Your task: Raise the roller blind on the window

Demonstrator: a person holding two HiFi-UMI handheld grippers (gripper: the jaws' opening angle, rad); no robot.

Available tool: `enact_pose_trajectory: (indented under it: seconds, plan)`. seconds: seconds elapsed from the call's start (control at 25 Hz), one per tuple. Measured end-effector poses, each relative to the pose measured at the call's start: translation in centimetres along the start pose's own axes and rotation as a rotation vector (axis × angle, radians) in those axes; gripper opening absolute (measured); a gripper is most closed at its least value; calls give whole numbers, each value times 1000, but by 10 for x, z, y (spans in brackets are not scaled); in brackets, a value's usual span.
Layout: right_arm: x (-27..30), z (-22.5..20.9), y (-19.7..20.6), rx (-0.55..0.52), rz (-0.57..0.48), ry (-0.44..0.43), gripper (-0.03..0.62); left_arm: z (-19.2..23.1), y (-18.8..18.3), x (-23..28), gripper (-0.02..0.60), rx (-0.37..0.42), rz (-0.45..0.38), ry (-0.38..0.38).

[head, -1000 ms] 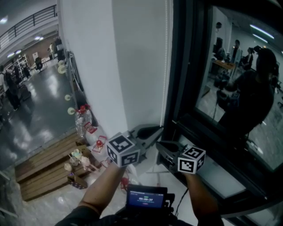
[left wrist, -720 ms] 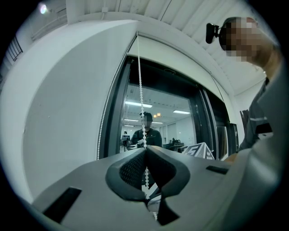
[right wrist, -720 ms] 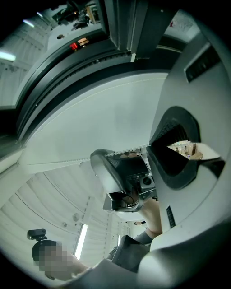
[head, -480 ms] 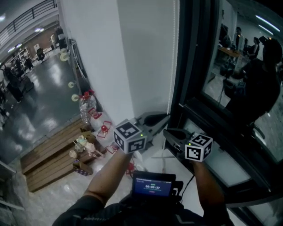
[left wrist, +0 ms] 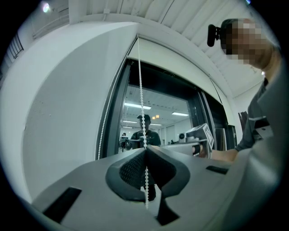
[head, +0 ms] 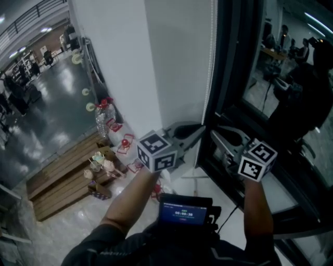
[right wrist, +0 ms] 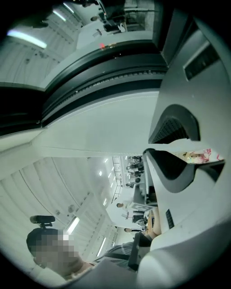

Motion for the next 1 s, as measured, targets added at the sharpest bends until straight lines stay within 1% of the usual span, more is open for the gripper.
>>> enact_pose_trajectory:
  seconds: [0.12,0.28,0.52,0.64,0.68,0.76,0.88,1.0]
  plan:
    - [1,4,-27,-30,-56,-4,61,-3,0,-1,2,4,-6,6]
    - [10,9,-61,-67,-108,-33,61,-5,0,-1,2,4,-11,11]
    - [29,14,-95,-130,-127,-70,61,-10,1,-1,2,8,-12,22]
    - [36,16,-99,-127,-113,-102,59,-13,2,0,2,11,-9,28]
    - [37,17,-99,-114,-113,-115,17,-14,2,0,2,10,-9,29]
    - [36,16,-98,-83,-125,-128,5,-13,2,0,2,7,-12,28]
    - [37,15,-97,-64,-139,-130,3,-13,1,-1,2,2,-21,28]
    - [41,17,-92,-67,-128,-129,3,-13,4,-3,2,-2,-12,27]
Point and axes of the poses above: the fingertips, and each gripper's own axes: x forward along the fingers, z to its left, y out of its underside, the point moved 1 cm from there along -x, backward along the fingers, and after that the axes turned 10 degrees about -y, right-handed, at the moved point
